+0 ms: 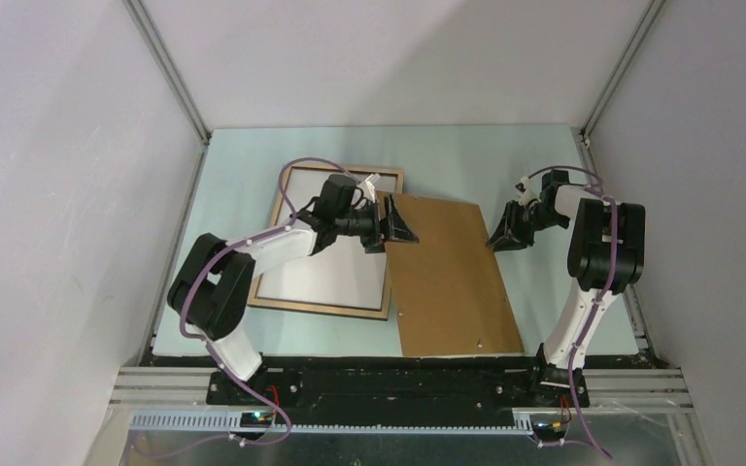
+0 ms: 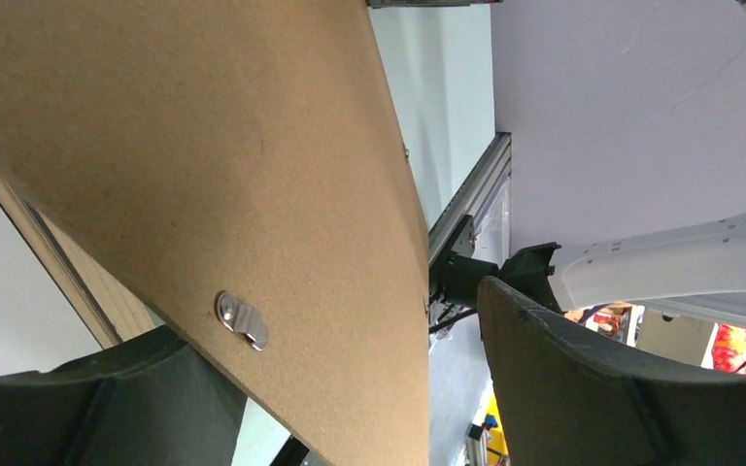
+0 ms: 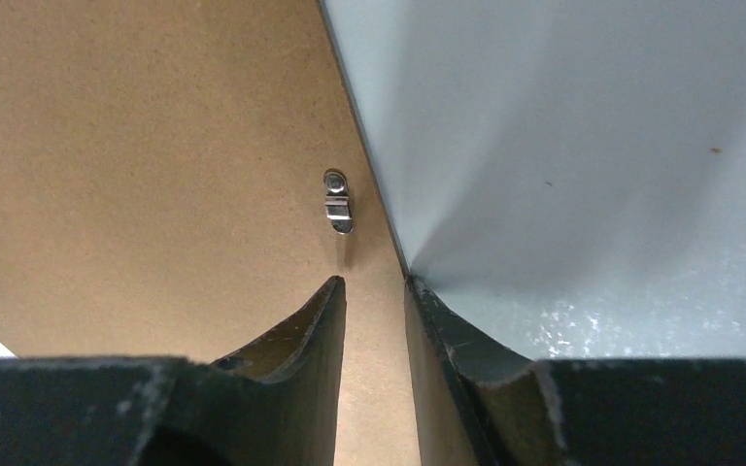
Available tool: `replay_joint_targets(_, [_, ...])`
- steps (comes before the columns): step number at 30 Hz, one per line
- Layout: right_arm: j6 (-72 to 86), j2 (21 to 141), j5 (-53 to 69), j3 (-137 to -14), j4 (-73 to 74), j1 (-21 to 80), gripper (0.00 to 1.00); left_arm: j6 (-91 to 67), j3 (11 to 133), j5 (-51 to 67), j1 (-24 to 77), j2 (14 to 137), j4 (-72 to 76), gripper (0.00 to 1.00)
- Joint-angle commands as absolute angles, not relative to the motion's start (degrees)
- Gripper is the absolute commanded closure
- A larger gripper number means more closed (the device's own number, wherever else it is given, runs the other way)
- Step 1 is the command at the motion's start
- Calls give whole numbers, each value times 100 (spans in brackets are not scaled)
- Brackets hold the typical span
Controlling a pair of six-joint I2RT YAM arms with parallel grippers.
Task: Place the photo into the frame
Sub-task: Turn over the photo frame item at the center of the board.
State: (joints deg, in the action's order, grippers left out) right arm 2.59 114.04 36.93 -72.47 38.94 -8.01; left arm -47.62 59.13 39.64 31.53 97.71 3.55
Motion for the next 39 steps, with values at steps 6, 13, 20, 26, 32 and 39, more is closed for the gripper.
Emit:
replay_joint_targets(6, [315,11612,3867,-7159,3859,-776,67,-4697,5491,3822,3342,8847,703,13])
replay_joint_targets(13, [316,11620,3876,-7163,3846,-782,67,-4623,5099,3594,3356,8472,703,26])
replay_joint_targets(20, [301,11614,3885,-7163,3849,-782,67,-4660,5008,3417,3392,8398,703,55])
replay_joint_targets(26, [298,11611,3902,-7167,3846,-795,68,-4635,5049,3256,3388,8396,593,76])
replay_joint_targets(32, [286,11532,3995,-7159,3891,-854,68,-4418,5185,3188,3207,8405,370,92])
replay_joint_targets(39, [266,11270,4143,-7096,3809,-830,65,-3532,6147,3452,2868,9084,-529,99])
